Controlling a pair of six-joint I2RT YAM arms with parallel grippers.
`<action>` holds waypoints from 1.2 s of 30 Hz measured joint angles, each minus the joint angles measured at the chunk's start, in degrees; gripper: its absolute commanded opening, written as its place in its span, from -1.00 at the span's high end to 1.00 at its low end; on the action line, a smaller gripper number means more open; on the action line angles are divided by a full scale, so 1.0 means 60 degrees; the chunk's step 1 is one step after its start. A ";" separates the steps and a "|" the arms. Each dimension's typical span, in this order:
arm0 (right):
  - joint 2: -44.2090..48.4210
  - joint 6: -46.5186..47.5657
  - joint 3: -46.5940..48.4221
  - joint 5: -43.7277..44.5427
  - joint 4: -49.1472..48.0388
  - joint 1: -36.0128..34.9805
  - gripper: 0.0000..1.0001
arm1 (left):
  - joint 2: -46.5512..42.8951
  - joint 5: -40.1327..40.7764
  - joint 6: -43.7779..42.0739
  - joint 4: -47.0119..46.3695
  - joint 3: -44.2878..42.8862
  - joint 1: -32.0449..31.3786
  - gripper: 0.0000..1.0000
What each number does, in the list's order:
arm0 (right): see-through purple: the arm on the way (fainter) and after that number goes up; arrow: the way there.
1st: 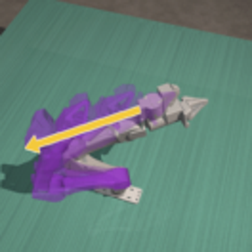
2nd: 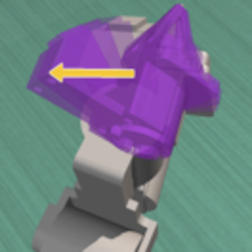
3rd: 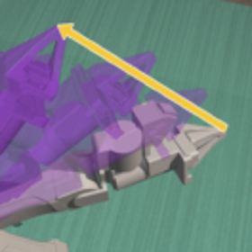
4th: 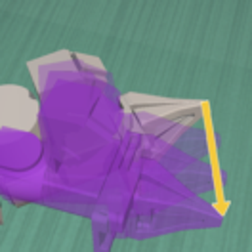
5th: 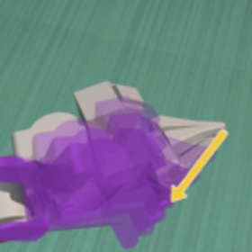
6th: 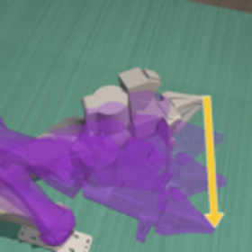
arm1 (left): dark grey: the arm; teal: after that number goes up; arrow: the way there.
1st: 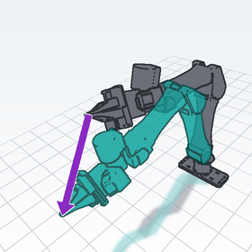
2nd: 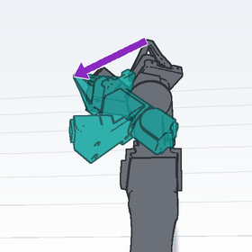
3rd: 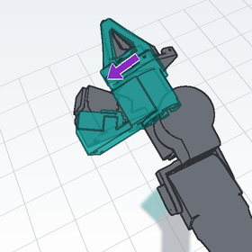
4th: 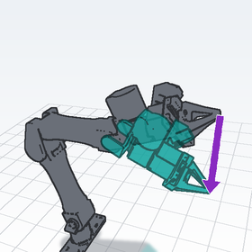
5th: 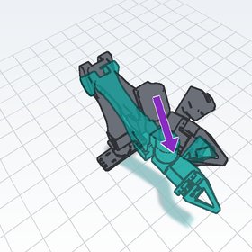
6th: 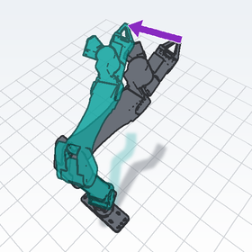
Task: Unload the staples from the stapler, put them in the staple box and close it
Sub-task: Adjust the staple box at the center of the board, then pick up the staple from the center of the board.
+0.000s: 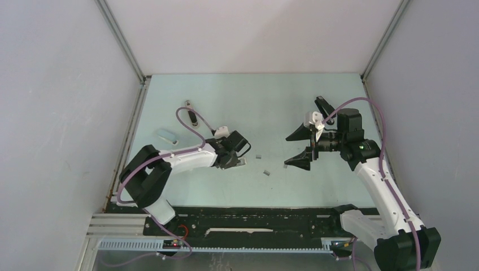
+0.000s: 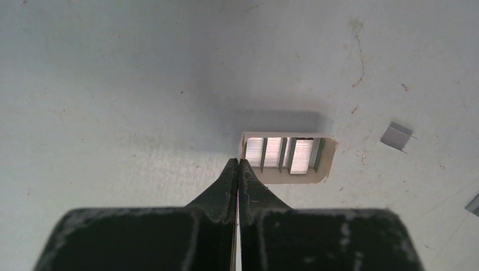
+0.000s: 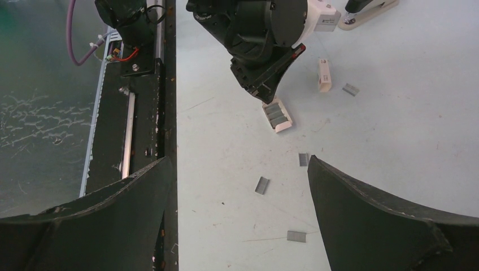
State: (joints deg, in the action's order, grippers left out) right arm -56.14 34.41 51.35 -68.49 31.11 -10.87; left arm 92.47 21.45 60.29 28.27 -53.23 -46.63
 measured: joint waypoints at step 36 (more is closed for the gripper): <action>-0.0073 0.0390 0.0000 0.0386 0.0237 -0.0459 -0.99 | -0.3952 -0.1147 -0.4357 -0.1446 0.1541 -0.0004 -0.18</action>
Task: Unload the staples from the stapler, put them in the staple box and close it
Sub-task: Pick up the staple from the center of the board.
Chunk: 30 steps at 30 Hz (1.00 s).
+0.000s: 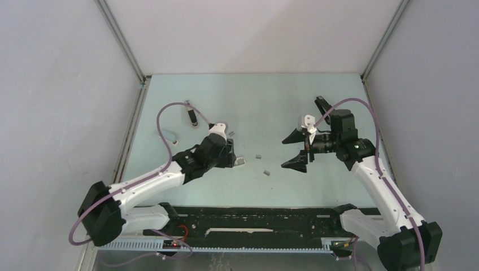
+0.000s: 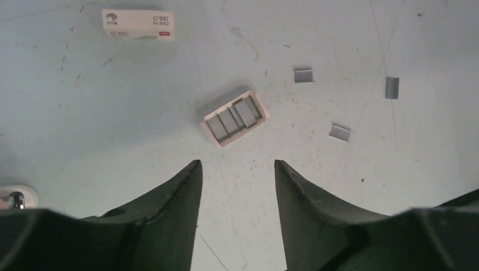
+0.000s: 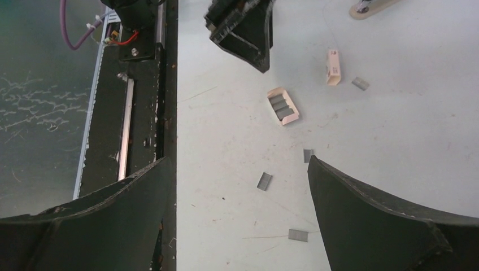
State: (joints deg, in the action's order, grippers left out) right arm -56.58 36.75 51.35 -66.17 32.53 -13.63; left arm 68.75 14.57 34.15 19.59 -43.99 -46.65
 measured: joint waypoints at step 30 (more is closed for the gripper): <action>-0.4251 -0.2390 0.0164 0.6014 -0.1137 -0.2987 -0.62 | -0.3497 -0.0495 -0.1027 -0.4692 0.3566 0.1457 -0.93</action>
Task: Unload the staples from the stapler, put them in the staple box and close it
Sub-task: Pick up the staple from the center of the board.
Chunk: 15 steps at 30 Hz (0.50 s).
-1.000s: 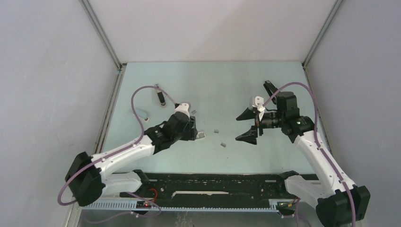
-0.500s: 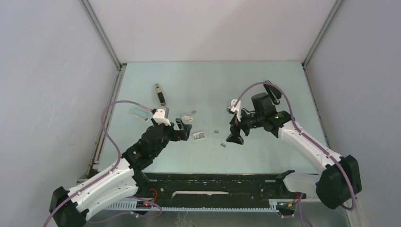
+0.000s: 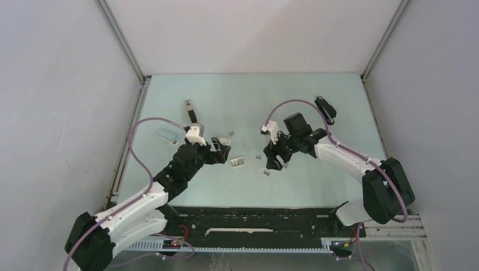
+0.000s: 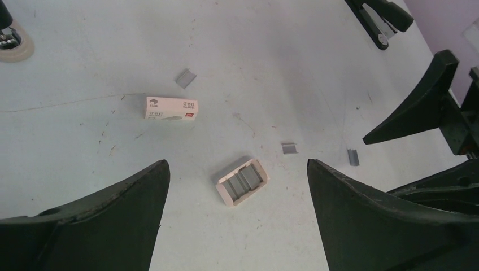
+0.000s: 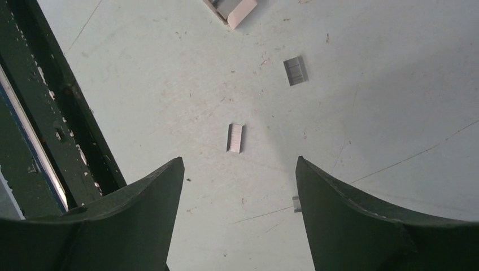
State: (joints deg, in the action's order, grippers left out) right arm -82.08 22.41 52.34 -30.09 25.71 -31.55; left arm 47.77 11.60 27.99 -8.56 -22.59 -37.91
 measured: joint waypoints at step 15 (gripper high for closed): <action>-0.0350 0.0579 0.0809 -0.0401 0.0812 0.0157 -0.68 | 0.4007 -0.3020 -0.0455 0.0160 -0.2823 0.1931 -0.85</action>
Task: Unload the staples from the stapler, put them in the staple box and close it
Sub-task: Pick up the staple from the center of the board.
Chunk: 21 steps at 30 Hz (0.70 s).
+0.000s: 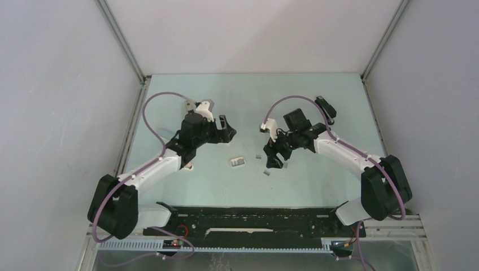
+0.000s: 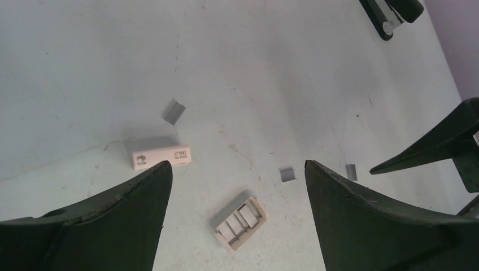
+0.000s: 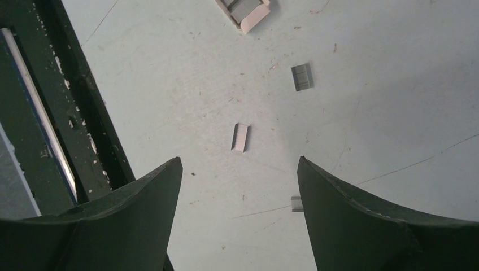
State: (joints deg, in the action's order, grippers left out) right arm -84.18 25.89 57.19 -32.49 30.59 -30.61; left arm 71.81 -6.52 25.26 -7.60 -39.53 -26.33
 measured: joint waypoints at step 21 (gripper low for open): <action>0.0291 0.0678 0.0215 -0.0710 0.0838 0.0743 -0.69 | 0.3107 -0.1315 -0.0973 0.2310 -0.3136 0.1395 -0.79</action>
State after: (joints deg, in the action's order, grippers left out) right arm -82.43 29.95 58.48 -36.75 35.62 -26.15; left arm 90.45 -14.41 19.42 6.26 -58.35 -17.96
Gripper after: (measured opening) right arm 0.845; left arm 0.898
